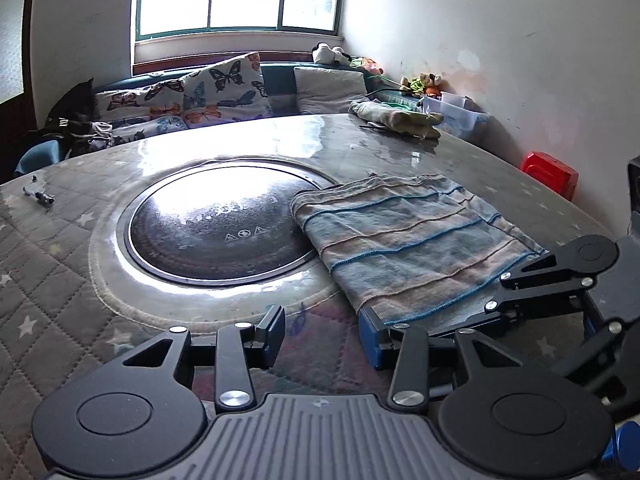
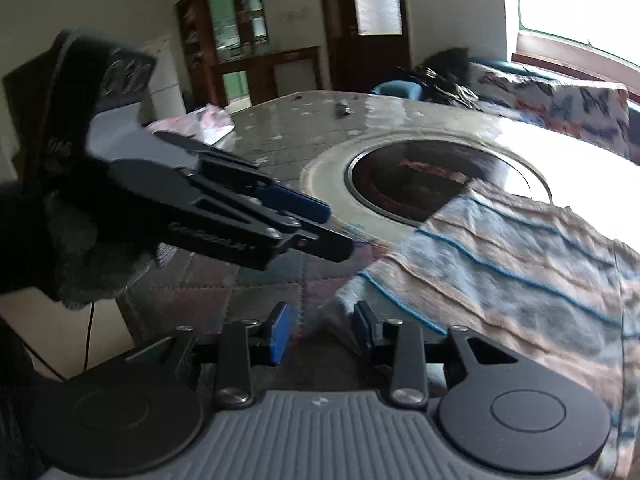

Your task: Fold clothes

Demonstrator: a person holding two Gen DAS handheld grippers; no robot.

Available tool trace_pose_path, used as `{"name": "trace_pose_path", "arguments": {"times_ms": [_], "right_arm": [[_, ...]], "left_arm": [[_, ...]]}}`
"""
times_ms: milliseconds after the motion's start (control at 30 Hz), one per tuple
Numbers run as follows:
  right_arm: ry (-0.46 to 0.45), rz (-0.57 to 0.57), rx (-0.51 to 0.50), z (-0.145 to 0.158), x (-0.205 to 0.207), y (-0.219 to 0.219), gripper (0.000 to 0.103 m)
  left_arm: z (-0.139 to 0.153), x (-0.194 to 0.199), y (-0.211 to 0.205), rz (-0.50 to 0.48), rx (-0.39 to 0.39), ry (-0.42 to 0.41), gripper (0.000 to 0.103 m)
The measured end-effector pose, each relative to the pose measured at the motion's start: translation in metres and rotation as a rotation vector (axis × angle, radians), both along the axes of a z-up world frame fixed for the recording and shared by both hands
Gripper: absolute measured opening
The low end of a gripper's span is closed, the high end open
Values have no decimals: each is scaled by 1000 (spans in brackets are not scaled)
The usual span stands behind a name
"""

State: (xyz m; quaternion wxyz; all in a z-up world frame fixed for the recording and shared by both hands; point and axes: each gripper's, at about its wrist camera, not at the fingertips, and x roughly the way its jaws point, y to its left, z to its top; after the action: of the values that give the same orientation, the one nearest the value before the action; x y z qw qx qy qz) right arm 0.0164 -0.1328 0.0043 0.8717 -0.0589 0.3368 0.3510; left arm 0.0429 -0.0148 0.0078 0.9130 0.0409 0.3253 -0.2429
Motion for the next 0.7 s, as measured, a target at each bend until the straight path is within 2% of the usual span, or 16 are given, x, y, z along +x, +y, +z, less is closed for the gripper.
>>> {"name": "trace_pose_path", "arguments": {"times_ms": [267,400,533,700], "right_arm": [[-2,-12,12,-1,3,4,36],[3,-28,24,8,-5,-13,35],[25,-138,58,17,-12,-47,35],[7,-263,57,24,-17,-74,35]], "left_arm": [[3,-2,-4,-9,-25,4,45],[4,-8,-2,-29,-30,10,45],[0,-17,-5,-63,-40,31,45],[-7,-22,-12,-96,-38,49,45]]}}
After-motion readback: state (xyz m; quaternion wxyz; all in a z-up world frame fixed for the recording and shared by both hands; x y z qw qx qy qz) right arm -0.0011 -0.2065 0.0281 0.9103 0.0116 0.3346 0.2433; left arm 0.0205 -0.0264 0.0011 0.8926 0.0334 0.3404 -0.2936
